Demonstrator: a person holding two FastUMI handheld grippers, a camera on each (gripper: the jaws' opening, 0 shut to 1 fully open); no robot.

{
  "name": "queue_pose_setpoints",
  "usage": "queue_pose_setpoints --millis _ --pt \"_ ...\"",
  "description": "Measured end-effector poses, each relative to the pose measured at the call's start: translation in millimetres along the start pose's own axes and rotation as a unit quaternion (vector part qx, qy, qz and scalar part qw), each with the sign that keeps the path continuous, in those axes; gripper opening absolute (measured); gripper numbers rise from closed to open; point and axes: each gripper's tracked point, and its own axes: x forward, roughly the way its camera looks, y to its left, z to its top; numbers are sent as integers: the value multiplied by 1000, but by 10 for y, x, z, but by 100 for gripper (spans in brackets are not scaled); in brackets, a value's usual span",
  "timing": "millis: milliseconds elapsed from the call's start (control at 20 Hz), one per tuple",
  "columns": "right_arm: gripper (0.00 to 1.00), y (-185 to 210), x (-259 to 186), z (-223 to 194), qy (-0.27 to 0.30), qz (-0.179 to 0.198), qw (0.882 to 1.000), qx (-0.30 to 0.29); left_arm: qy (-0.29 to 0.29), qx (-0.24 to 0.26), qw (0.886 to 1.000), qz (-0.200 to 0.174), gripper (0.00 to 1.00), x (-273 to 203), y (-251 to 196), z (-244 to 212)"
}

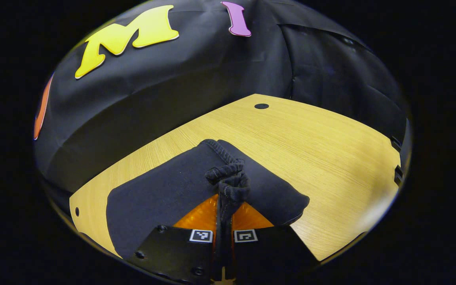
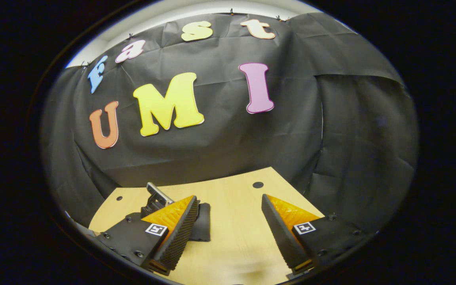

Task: Grasp the waist and the cuffs of the jeans and fold them to make the two legs overlap; first hold the waist and fold one-third of the jeans toward the cuffs, then hold the cuffs and fold the remaining one-third in the same direction to finish folding.

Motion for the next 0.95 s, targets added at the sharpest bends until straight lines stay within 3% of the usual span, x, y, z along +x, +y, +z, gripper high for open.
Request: queue_pose_setpoints --millis 50,100,200,300,350,400,500,550,600,700,800,950 --pt "99 12 -1 -5 0 2 1000 0 -4 3 1000 -7 30 1 -69 15" --pt "95 25 11 -3 1 4 1000 -2 -15 20 1000 14 53 13 8 52" --pt "95 39 60 -6 2 8 1000 -8 -31 22 999 8 100 -101 -56 155" --pt "99 79 106 12 2 13 1000 -13 -53 11 999 9 100 -265 -93 238" --pt "95 105 117 32 0 18 1000 -14 -65 3 998 15 99 -371 -74 291" --pt "100 134 138 65 -2 24 1000 -17 -78 -5 997 25 99 -480 -35 354" --pt "95 190 205 97 -4 35 999 -24 -104 -28 993 53 99 -793 119 488" --pt "100 235 258 131 -7 41 999 -27 -118 -41 990 69 99 -948 211 559" --pt "95 284 298 172 -12 47 998 -28 -138 -59 985 88 99 -1175 323 646" --pt "95 414 378 272 -27 61 998 -19 -160 -91 976 113 99 -1549 517 785" --pt "95 530 476 328 -37 71 997 -4 -188 -121 963 153 99 -1959 793 954" --pt "99 665 599 355 -45 73 996 5 -246 -166 931 213 99 -2644 1224 1271"
